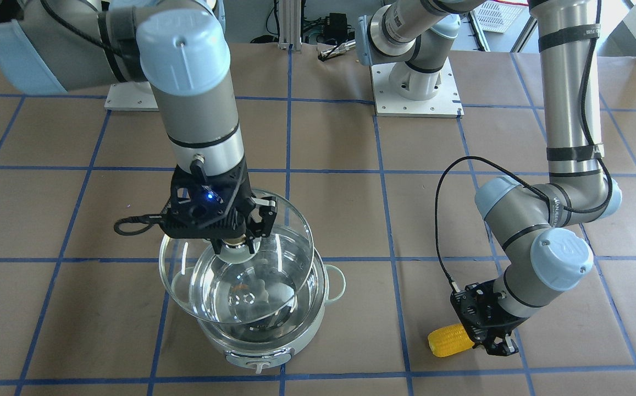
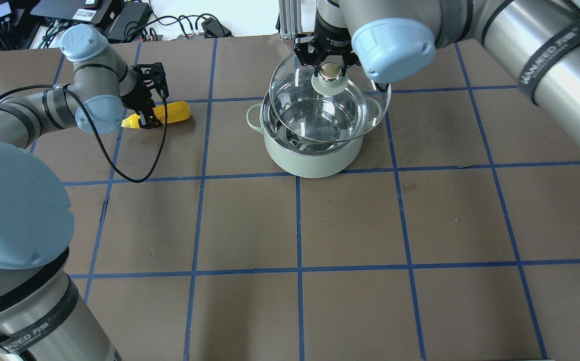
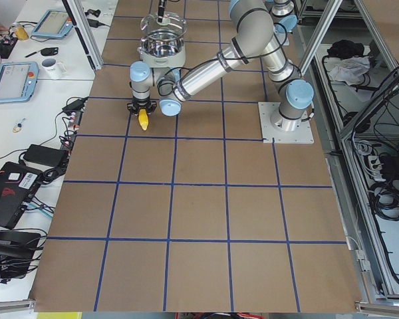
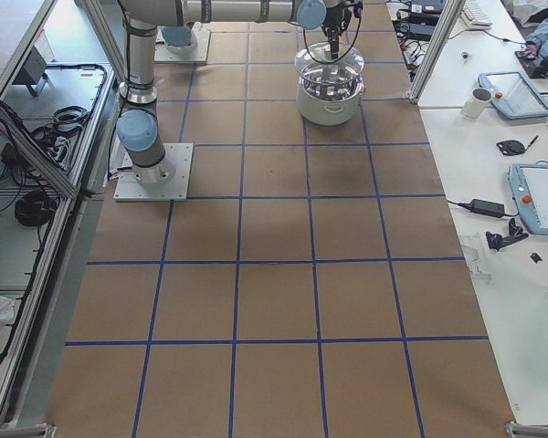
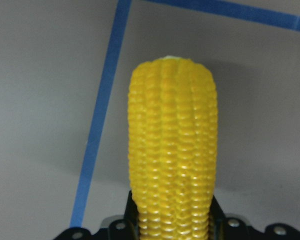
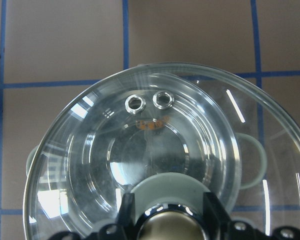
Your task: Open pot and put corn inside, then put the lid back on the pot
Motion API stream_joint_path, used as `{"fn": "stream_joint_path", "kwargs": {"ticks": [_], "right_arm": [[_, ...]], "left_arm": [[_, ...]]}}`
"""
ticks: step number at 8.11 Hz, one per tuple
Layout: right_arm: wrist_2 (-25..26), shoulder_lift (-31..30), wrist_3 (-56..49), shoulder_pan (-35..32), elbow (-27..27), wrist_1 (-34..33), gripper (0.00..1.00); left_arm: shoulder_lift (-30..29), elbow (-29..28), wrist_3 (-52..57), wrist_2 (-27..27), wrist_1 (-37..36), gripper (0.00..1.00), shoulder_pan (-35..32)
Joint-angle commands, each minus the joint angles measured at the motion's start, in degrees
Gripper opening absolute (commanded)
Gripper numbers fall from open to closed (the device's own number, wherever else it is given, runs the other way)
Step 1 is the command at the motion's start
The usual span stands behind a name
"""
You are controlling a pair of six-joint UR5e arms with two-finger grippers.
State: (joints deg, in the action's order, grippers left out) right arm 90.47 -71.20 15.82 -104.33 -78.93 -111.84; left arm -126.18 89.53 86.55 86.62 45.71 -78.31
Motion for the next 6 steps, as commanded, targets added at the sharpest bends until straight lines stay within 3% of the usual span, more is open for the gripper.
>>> {"fn": "stream_joint_path", "kwargs": {"ticks": [1,2,3,6], "right_arm": [[0.4,-11.1,-7.6,5.5,-1.2,15.2,0.06],[0.6,-14.5,-11.7,7.7,-1.4,22.3,0.03],[0.6,-15.3,-13.9,9.3,-2.1,24.4,0.02],[-0.6,-17.7,-14.9,9.8,-5.8,23.8,0.0]], "left_arm": [[6.1,0.1,-1.8,2.3,0.6,0.0,-0.1],[9.6,0.1,-3.6,1.8,2.3,0.0,-1.0],[13.0,0.2,-8.6,1.7,3.3,0.0,-2.9],[19.1,0.1,-18.5,1.9,3.0,0.0,-14.5]]}}
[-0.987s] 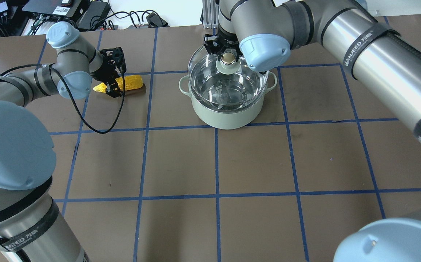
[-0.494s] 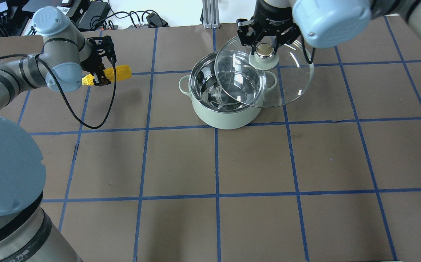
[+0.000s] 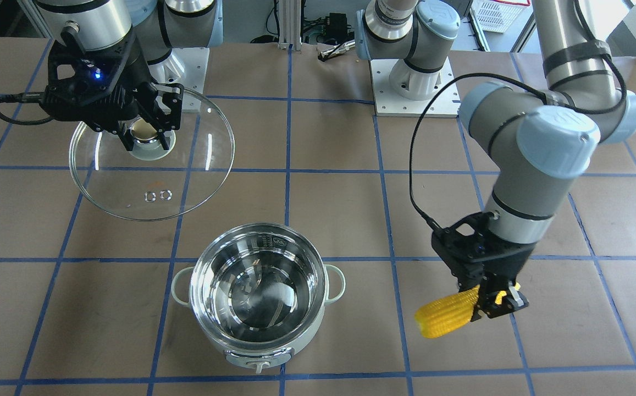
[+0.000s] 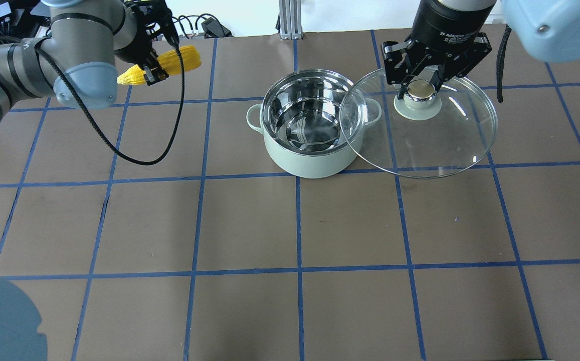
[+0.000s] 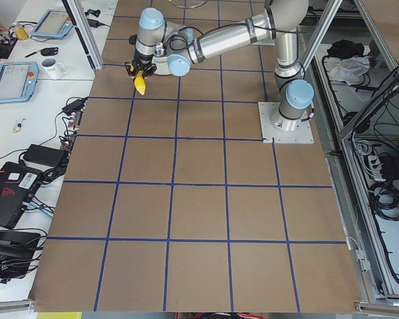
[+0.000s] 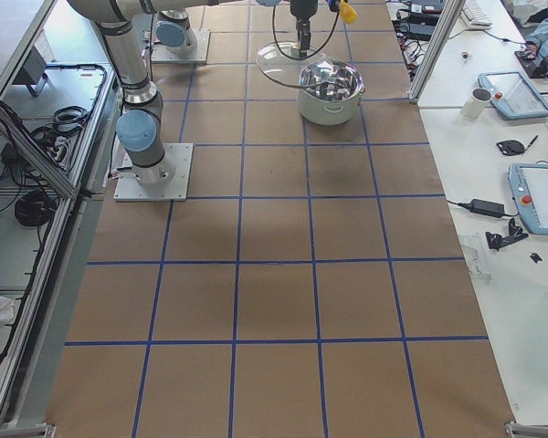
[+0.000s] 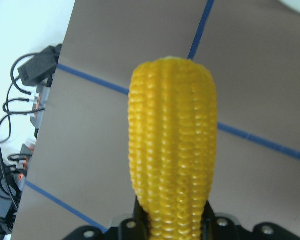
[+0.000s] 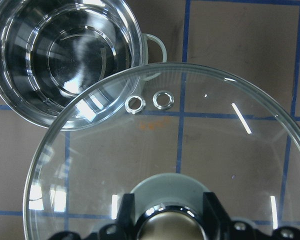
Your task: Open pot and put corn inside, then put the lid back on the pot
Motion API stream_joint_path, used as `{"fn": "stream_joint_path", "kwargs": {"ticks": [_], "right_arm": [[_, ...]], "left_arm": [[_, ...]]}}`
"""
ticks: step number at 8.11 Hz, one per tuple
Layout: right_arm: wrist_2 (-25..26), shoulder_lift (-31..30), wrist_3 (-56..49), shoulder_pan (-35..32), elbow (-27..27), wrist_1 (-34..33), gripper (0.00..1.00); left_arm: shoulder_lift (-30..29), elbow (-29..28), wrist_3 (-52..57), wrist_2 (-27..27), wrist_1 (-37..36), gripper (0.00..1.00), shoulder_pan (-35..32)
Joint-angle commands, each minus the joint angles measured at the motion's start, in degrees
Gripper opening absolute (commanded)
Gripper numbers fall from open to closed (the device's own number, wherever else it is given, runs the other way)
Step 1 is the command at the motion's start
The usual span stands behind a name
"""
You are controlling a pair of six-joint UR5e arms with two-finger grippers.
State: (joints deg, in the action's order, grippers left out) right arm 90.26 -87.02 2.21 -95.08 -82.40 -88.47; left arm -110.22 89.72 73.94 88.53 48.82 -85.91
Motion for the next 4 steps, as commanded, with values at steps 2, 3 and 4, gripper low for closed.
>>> {"fn": "stream_joint_path", "kwargs": {"ticks": [2,3,4], "right_arm": [[-0.4,-2.4,-4.5,2.0,-3.5,0.2,0.0],[-0.8,-2.5,-5.7,3.6,-3.5,0.4,0.0],[-3.0,-2.5,-6.6,4.8,-3.6,0.2,0.0]], "left_arm": [[3.2,-0.1,-10.5,-0.1,-1.5,0.0,-14.1],[2.4,-0.1,-12.1,-0.2,-4.8,0.0,-17.3],[1.8,-0.1,-13.4,-0.4,-5.7,0.0,-18.8]]}}
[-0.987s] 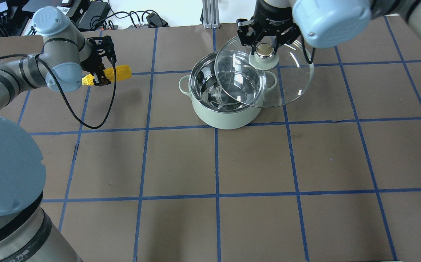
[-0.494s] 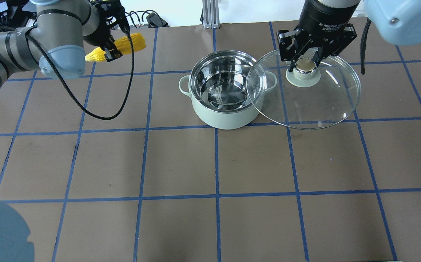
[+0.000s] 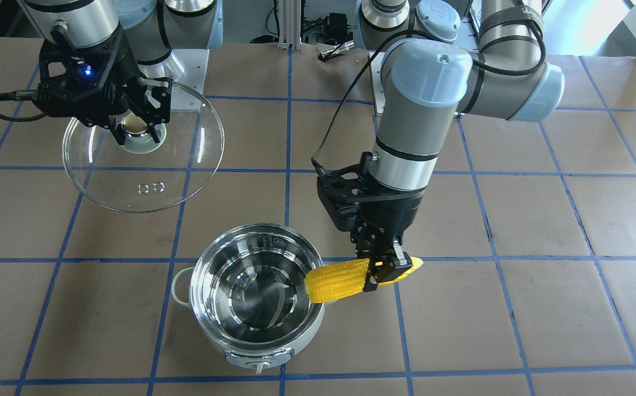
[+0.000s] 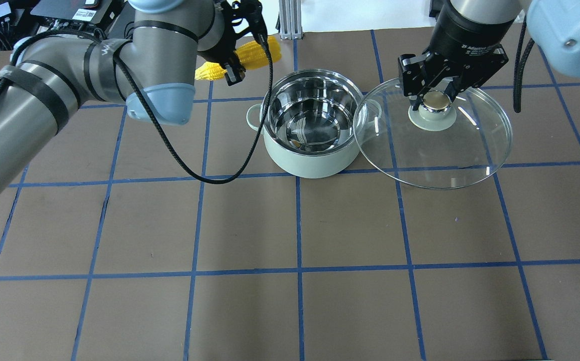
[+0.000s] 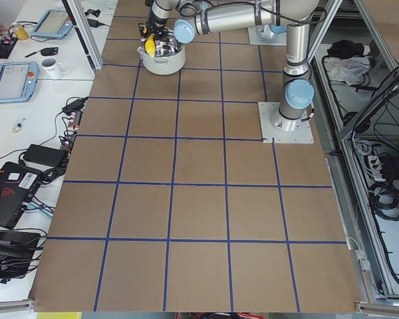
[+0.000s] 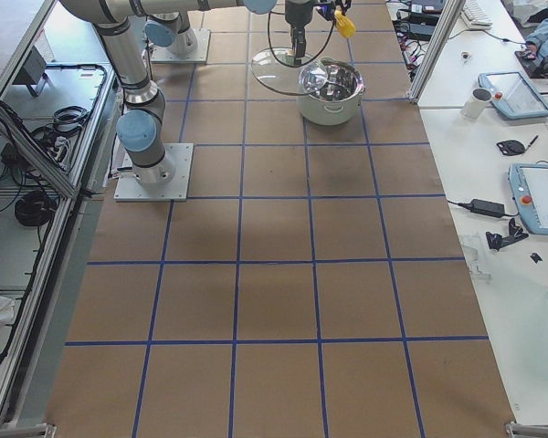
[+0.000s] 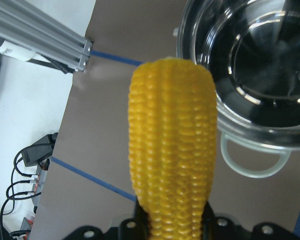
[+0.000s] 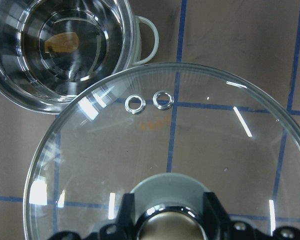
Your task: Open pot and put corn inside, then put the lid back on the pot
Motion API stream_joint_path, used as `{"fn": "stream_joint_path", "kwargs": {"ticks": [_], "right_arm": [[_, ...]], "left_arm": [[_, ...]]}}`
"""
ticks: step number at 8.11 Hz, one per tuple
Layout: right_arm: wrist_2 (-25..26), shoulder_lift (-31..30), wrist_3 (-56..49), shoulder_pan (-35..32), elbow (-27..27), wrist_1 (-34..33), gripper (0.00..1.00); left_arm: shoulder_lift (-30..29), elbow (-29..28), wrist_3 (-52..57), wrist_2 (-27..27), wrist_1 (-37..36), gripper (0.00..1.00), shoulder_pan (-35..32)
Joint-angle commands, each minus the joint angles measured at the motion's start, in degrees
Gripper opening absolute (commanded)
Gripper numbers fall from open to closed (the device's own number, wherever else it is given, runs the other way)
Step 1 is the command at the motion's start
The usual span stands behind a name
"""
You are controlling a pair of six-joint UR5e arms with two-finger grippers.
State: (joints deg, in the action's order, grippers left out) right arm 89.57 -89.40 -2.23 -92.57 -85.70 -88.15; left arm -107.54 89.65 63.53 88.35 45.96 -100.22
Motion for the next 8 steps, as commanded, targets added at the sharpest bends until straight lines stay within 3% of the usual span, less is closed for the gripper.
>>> {"fn": "stream_joint_path", "kwargs": {"ticks": [1,3,5,8], "right_arm": [[-2.6,-0.2,-2.7,2.7,-0.3,-0.6,0.01],[-2.6,-0.2,-3.6,3.0,-0.4,-1.2,0.01],[-2.6,-0.2,-3.6,3.0,-0.4,-1.3,0.01],[-2.6,-0.2,-4.2,3.1,-0.4,-1.7,0.01]], "left_arm": [[-2.2,0.0,-2.7,-0.5,-3.2,0.0,-5.9],[-3.7,0.1,-2.9,-0.7,-3.4,0.0,-9.8],[-8.4,0.0,-2.4,-2.1,-10.4,0.0,-10.6],[-10.8,0.0,-2.2,-2.3,-11.7,0.0,-10.6]]}}
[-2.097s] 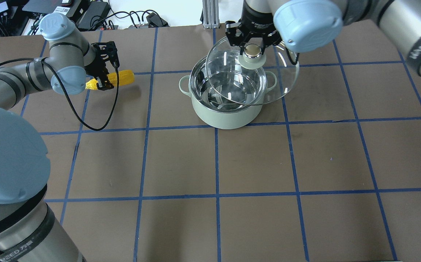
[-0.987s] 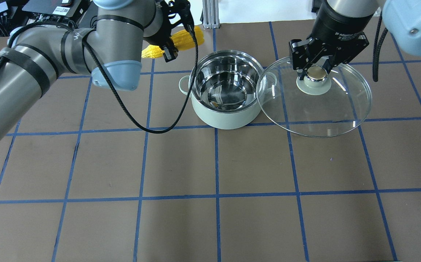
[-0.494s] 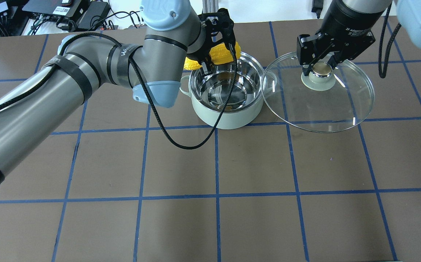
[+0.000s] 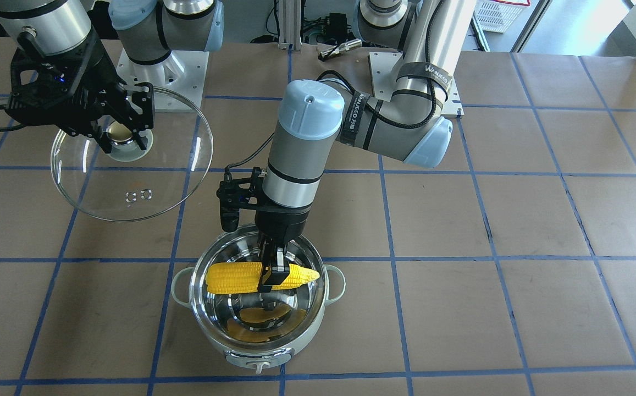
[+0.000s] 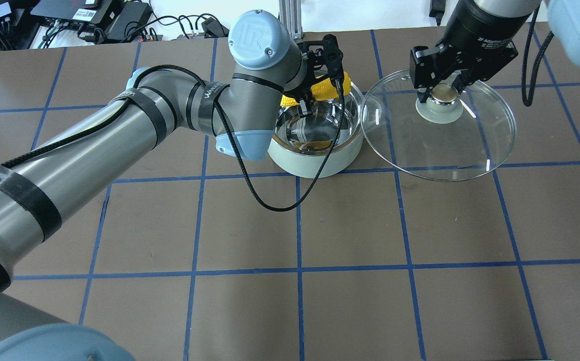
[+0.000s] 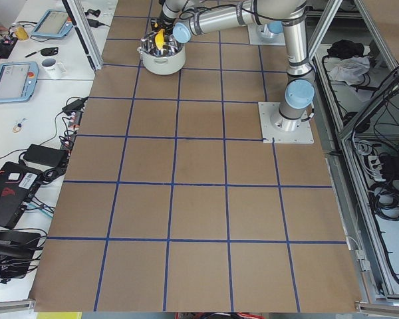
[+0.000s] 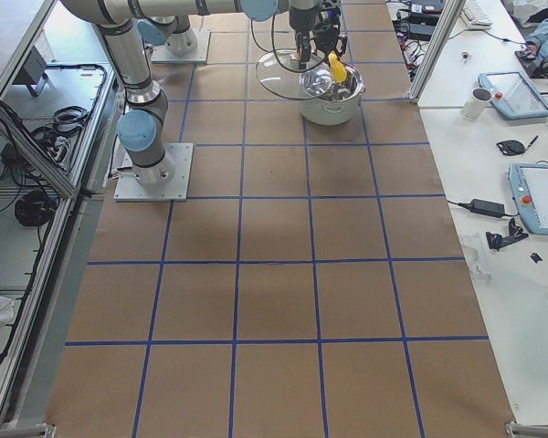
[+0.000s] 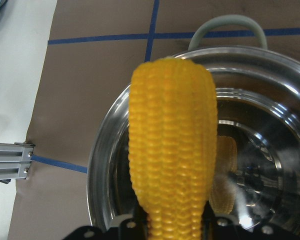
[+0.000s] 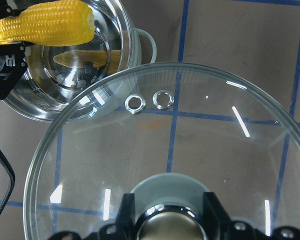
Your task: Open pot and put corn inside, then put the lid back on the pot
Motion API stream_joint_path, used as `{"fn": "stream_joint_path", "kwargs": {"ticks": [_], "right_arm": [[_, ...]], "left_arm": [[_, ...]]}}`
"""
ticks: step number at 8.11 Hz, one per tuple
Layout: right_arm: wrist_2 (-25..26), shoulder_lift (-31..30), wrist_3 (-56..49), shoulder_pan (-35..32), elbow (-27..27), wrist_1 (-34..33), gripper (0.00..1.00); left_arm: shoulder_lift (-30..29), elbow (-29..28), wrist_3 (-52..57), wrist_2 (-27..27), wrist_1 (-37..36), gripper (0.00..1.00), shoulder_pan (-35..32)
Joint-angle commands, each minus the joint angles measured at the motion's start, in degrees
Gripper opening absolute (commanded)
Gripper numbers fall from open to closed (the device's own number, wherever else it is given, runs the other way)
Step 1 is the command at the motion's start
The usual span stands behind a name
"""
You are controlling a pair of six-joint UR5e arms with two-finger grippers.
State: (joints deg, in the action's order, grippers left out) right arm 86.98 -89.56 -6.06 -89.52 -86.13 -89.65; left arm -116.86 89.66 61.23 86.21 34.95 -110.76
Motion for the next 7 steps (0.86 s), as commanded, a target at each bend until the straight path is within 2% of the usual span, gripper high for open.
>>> {"fn": "stream_joint_path", "kwargs": {"ticks": [1,5,6,7], "right_arm": [[0.0,0.0,-0.4,0.0,0.0,-0.3,0.01],[0.0,0.0,-0.6,0.0,0.0,-0.3,0.01],[-0.1,0.0,-0.6,0.0,0.0,-0.3,0.01],[0.0,0.0,-0.6,0.0,0.0,-0.3,0.01]], "left_arm": [[-2.1,0.0,0.0,-0.2,-0.7,0.0,-0.1],[-4.4,0.0,-0.2,-0.1,-0.8,0.0,0.0],[-5.4,0.0,-0.2,0.1,-0.9,0.08,-0.1],[-5.7,0.0,-0.8,0.2,-1.9,0.51,-0.1]]}}
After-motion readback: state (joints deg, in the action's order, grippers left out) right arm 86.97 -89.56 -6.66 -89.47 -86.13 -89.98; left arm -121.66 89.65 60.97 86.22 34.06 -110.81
